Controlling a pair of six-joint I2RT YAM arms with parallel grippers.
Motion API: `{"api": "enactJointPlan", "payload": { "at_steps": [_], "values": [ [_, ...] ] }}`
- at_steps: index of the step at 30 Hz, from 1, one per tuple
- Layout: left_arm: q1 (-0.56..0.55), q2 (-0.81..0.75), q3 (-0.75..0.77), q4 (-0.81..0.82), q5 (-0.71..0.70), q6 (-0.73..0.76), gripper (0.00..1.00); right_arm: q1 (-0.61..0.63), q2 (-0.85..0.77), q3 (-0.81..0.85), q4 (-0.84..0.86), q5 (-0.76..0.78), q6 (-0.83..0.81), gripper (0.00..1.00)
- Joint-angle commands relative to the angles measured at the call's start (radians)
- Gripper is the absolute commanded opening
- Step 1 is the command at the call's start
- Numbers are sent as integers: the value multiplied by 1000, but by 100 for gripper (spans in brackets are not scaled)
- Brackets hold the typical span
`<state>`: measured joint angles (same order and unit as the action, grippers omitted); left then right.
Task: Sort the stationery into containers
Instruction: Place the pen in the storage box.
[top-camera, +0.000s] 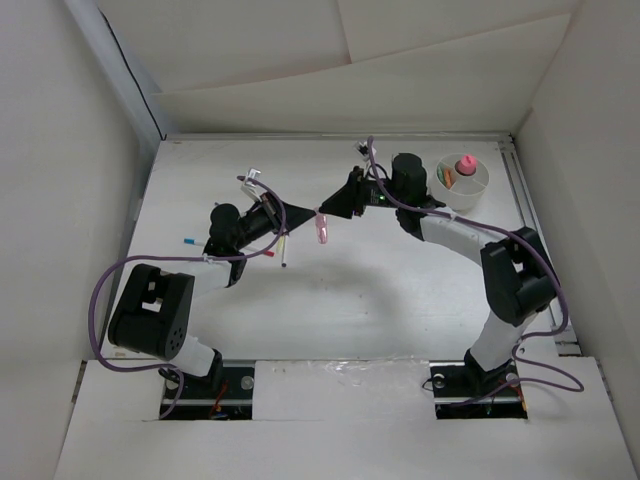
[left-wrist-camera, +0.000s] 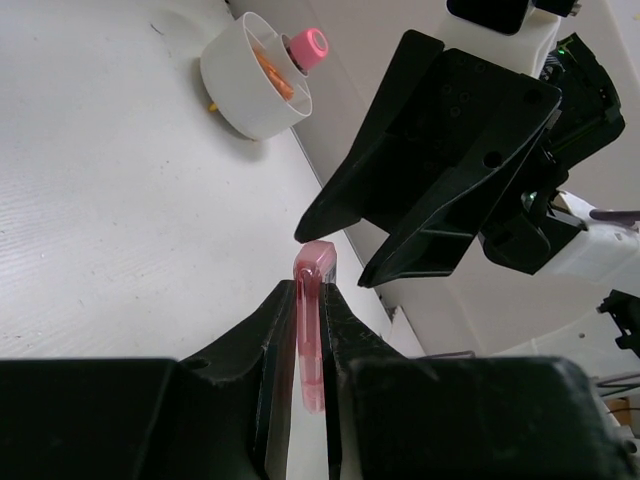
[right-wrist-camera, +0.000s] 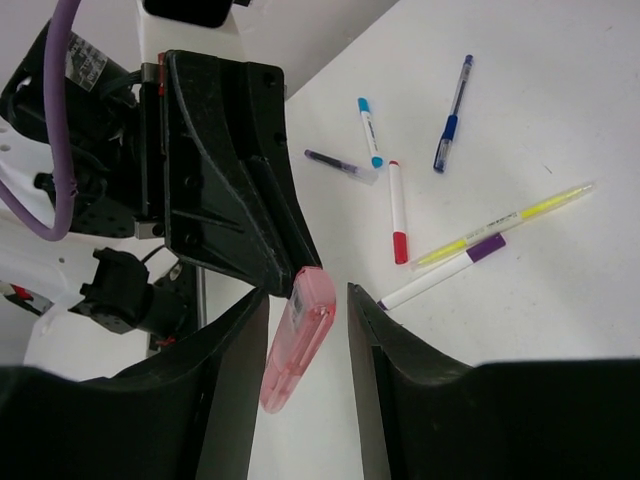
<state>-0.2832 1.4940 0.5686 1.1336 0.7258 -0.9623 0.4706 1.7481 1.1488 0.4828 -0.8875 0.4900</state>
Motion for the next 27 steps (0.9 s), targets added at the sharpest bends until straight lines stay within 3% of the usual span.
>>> {"api": "enactJointPlan", "payload": {
  "at_steps": [1,5,8,21,27],
  "values": [
    [-8,-46,1,74,26,19,0,2,8,29,63,-21,4,44],
    [-8,-46,1,74,26,19,0,2,8,20,63,-21,4,47],
    [-8,-46,1,74,26,19,0,2,17,20,63,-21,4,43],
    [-8,-37,-9,83,26,19,0,11,27,20,82,-30,24,11],
    [-8,-37,-9,74,26,19,14,-7,-1,11,91,-21,33,5]
  ]
}}
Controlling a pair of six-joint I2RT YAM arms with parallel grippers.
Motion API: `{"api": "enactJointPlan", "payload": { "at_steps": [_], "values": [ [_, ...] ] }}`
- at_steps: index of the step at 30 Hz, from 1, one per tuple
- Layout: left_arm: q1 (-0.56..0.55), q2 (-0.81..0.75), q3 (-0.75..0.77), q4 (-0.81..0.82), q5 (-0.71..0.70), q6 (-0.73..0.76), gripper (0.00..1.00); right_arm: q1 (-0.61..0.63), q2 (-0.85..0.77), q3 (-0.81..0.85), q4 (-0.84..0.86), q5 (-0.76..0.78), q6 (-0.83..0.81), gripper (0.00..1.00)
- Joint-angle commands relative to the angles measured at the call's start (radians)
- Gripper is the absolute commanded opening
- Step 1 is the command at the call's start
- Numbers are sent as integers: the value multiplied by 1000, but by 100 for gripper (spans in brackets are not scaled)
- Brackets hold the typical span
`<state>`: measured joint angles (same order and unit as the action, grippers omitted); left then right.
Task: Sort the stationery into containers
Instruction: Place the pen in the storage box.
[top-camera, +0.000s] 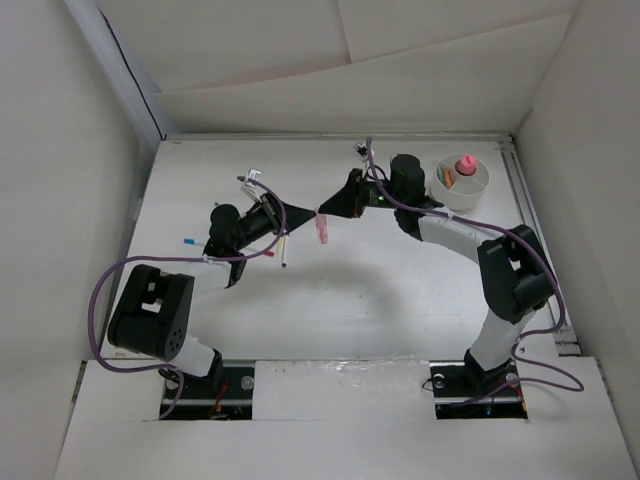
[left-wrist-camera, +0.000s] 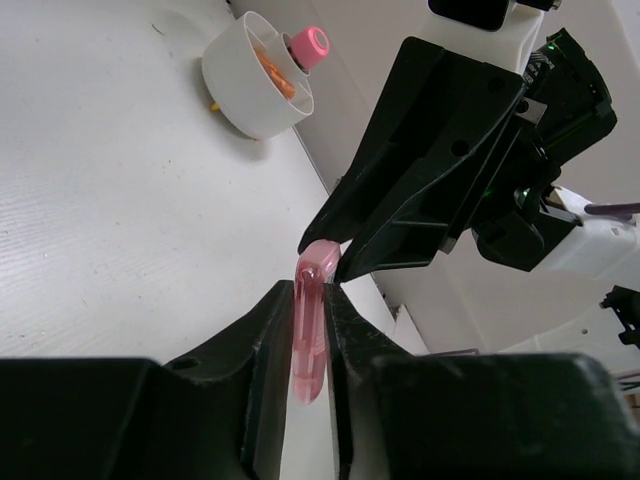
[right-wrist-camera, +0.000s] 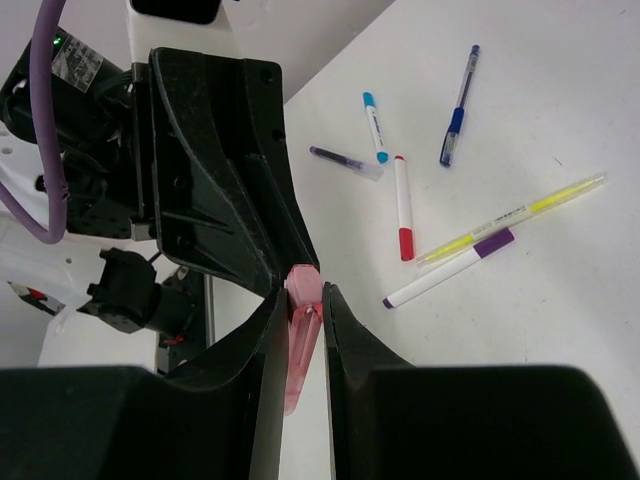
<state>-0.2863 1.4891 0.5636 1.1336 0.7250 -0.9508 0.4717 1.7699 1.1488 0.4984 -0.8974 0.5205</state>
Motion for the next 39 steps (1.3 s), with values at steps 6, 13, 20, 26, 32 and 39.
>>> {"api": "enactJointPlan", "payload": {
  "at_steps": [6,13,20,26,32,39],
  "values": [
    [-5,-41,5,51,8,7,27,-39,-44,2,75,-1,3,4],
    [-5,-59,5,20,-2,29,38,-48,-53,-17,85,-1,12,4],
    [-5,-110,15,-55,-56,67,52,-93,-73,-37,85,-1,12,3],
    [-5,-132,24,-112,-81,90,55,-160,-102,-47,85,-11,12,3],
    [-5,-142,24,-155,-101,122,55,-277,-142,-47,85,22,12,3],
    [-5,-132,-30,-117,-101,144,53,-470,-139,-18,-18,222,-42,3]
  ]
}}
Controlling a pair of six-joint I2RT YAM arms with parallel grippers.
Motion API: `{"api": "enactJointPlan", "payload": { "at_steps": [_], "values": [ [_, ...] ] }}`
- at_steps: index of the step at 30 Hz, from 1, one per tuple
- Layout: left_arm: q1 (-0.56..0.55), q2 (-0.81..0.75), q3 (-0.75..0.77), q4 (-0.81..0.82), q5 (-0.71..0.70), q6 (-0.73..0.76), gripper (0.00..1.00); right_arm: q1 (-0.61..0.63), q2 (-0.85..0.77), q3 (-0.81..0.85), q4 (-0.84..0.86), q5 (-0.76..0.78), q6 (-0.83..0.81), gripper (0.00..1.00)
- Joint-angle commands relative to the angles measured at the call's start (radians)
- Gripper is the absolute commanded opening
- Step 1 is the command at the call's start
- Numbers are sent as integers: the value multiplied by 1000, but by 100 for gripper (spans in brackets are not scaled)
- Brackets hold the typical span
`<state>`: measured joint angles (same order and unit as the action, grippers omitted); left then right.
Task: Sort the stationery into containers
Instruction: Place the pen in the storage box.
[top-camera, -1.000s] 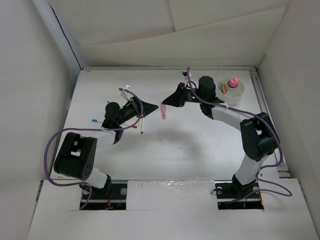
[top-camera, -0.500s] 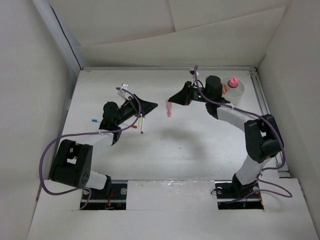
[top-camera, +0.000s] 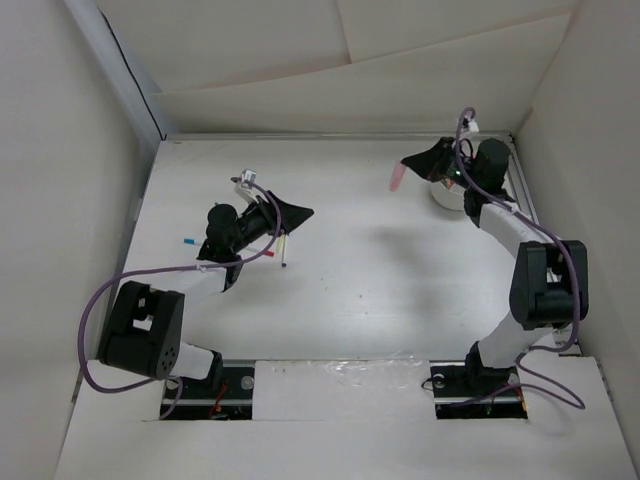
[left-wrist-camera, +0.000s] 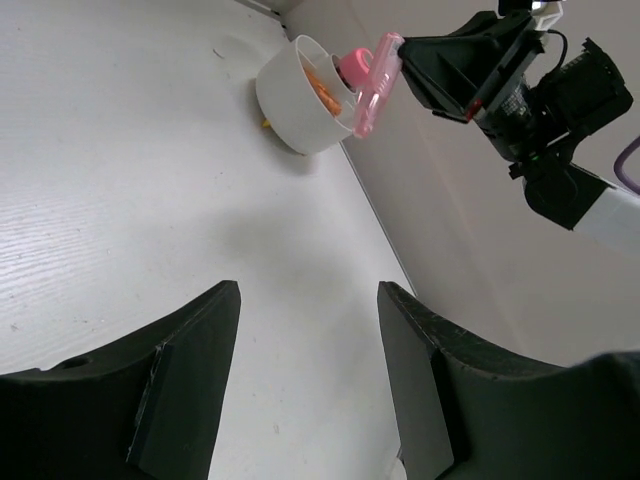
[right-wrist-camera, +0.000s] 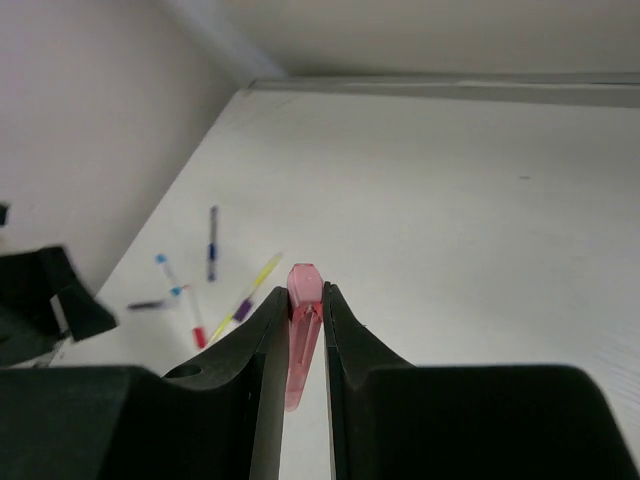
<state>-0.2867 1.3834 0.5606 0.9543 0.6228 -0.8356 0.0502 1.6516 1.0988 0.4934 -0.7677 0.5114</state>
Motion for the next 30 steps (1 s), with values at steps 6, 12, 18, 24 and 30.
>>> {"api": "enactJointPlan", "payload": {
  "at_steps": [6,12,18,24,30],
  "values": [
    [-5,-75,-57,33,14,29,53,-131,11,117,-143,379,-127,3],
    [-5,-110,-48,3,23,39,53,-150,51,208,-184,554,-237,3],
    [-5,-119,-28,-15,43,39,55,-150,131,279,-229,659,-341,3],
    [-5,-110,-28,-34,43,49,55,-141,152,289,-239,692,-375,3],
    [-5,-101,-19,-34,43,49,55,-93,152,262,-239,783,-455,3]
  ]
}}
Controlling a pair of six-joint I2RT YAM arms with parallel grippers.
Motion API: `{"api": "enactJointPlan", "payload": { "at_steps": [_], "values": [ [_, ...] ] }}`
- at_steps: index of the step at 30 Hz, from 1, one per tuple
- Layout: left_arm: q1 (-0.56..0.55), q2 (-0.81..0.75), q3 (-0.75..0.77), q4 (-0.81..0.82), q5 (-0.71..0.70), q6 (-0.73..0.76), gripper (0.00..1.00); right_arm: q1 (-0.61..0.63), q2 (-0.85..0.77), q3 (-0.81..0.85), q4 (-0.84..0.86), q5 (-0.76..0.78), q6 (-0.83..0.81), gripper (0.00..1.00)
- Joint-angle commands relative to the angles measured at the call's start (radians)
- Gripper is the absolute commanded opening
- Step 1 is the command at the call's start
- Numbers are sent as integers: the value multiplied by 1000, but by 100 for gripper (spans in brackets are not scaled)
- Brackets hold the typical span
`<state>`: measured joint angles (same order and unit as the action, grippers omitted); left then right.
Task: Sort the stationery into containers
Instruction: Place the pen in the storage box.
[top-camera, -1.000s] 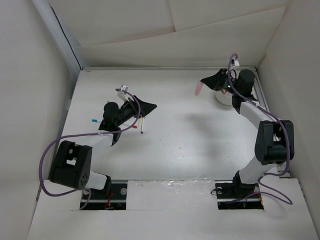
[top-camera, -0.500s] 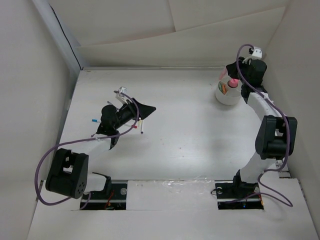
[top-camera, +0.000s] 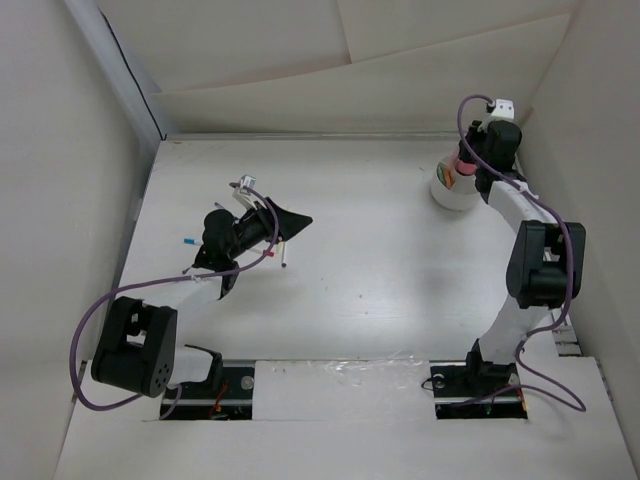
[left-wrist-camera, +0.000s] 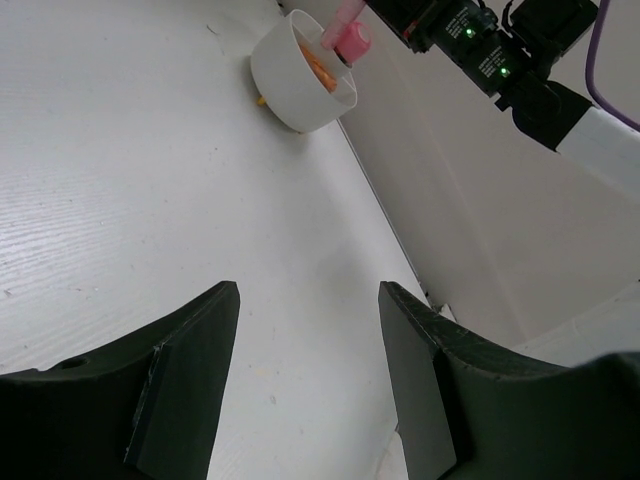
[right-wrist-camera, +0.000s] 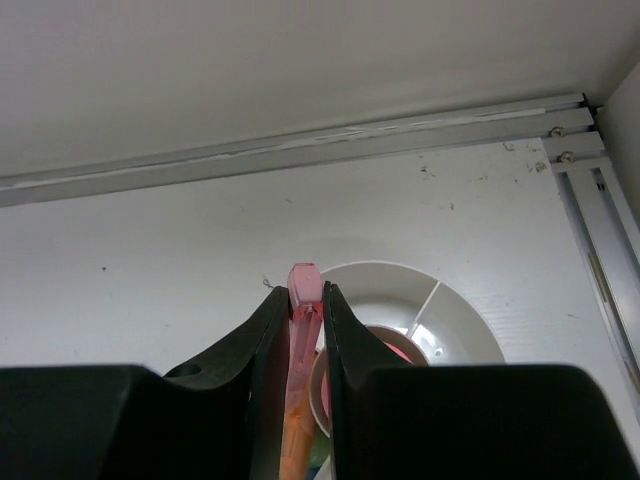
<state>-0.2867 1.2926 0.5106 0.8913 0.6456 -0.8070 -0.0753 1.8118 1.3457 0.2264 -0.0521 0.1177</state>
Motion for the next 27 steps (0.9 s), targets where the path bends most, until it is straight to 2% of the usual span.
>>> {"api": "enactJointPlan", "payload": {
  "at_steps": [1,9,15,20,27],
  "values": [
    [-5,-10,31,29,20,20,55,32,1,15,28,78,-75,3],
    [-5,-10,31,20,20,20,55,109,1,6,7,170,-133,3],
    [-5,-10,31,20,20,29,55,120,10,-3,-15,170,-144,3],
    [-5,-10,31,20,20,29,55,157,11,-13,-35,292,-162,3],
    [-5,-10,31,11,11,29,55,187,43,18,-96,359,-181,3]
  ]
}}
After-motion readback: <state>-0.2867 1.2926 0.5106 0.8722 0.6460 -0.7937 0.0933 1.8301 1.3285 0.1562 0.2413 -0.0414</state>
